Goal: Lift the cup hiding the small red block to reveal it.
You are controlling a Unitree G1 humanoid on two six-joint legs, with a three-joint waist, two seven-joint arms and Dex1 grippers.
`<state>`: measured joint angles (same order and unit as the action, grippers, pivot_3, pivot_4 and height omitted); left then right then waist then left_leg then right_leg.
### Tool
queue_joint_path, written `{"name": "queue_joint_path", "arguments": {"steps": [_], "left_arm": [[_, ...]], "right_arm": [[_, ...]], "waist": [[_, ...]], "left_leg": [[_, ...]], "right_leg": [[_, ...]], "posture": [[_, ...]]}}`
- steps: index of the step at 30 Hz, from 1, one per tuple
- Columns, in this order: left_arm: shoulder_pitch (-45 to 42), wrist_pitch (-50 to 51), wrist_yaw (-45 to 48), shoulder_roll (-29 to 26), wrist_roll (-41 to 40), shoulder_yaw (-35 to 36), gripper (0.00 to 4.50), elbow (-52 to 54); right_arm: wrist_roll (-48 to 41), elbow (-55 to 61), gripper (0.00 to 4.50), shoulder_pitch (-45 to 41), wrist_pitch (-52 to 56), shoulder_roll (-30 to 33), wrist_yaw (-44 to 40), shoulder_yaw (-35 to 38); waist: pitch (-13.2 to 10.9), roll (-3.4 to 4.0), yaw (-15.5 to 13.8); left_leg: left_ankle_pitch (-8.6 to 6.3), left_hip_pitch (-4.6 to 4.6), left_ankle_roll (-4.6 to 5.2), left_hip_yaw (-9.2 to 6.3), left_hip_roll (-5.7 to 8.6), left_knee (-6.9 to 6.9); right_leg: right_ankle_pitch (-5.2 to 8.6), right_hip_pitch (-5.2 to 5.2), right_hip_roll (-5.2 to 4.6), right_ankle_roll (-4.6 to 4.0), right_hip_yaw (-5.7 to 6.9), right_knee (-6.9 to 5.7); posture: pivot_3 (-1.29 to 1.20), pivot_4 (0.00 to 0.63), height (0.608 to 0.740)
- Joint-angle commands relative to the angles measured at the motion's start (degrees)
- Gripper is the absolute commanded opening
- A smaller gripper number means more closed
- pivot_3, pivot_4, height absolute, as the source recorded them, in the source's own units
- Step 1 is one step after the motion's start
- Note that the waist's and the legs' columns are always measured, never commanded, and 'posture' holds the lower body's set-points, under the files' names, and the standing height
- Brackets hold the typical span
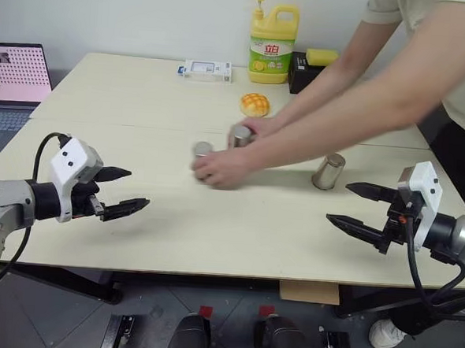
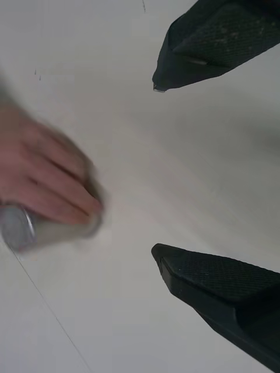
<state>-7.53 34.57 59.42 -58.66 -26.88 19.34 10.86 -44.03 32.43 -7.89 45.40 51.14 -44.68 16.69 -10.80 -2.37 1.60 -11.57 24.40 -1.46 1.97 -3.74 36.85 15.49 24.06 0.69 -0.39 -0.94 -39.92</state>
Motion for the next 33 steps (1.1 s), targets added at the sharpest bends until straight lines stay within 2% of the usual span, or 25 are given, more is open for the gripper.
{"name": "queue_joint_path", "arguments": {"steps": [1, 9, 14, 20, 28, 33], "left_arm": [[-1.76, -0.58, 0.03, -0.52, -0.43, -0.21, 4.44, 1.39], [-3.59, -0.07, -0.13, 0.19, -1.38, -1.59, 4.44, 2.21], [-3.52, 0.72, -0.03, 0.60, -2.23, -2.65, 4.44, 4.40], [-3.78, 1.50, 0.38, 1.09, -4.12, -3.49, 4.44, 7.23], [-5.36, 1.89, 0.58, 1.25, -5.44, -4.20, 4.44, 8.18], [-5.95, 1.86, 0.27, 1.49, -5.33, -4.90, 4.44, 8.20]], "right_arm": [[-1.61, 2.24, 4.50, -2.69, 0.57, -0.97, 1.65, -1.25], [-1.84, 2.34, 4.50, -12.43, 4.90, -8.39, 8.37, -10.73], [9.10, -5.54, 4.50, -22.64, 1.78, -16.12, 13.66, -22.01], [18.56, -19.17, 4.50, -33.15, 0.30, -25.70, 19.40, -27.65], [27.73, -39.80, 4.50, -43.28, -8.53, -35.14, 19.13, -31.06], [33.13, -57.50, 4.50, -50.01, -16.28, -39.82, 18.95, -30.97]], "waist": [[0.00, 0.00, 0.01], [-0.01, 0.01, 0.11], [-0.02, 0.03, 0.42], [-0.02, 0.03, 0.09], [-0.02, 0.03, 0.15], [-0.02, 0.03, 0.17]], "left_leg": [[0.00, 0.00, 0.00, 0.00, 0.00, 0.00], [0.00, -0.01, 0.00, 0.00, 0.01, -0.01], [0.00, 0.03, 0.00, 0.04, 0.02, -0.01], [0.00, 0.08, 0.00, 0.03, 0.04, -0.02], [0.00, 0.26, 0.00, 0.03, 0.07, 0.02], [0.00, 0.26, 0.00, 0.02, 0.06, 0.04]], "right_leg": [[0.00, 0.00, 0.00, 0.00, 0.00, 0.00], [0.00, 0.02, 0.04, 0.00, -0.01, -0.01], [0.00, 0.06, 0.04, 0.00, -0.04, 0.00], [-0.01, 0.10, 0.07, -0.01, 0.01, -0.03], [-0.01, 0.22, 0.13, -0.02, 0.06, -0.04], [-0.01, 0.21, 0.14, -0.02, 0.06, -0.04]], "posture": [[0.00, 0.150, 0.740], [0.00, 0.150, 0.740], [0.00, 0.150, 0.740], [0.00, 0.150, 0.740], [0.00, 0.150, 0.740], [0.00, 0.150, 0.740]]}}
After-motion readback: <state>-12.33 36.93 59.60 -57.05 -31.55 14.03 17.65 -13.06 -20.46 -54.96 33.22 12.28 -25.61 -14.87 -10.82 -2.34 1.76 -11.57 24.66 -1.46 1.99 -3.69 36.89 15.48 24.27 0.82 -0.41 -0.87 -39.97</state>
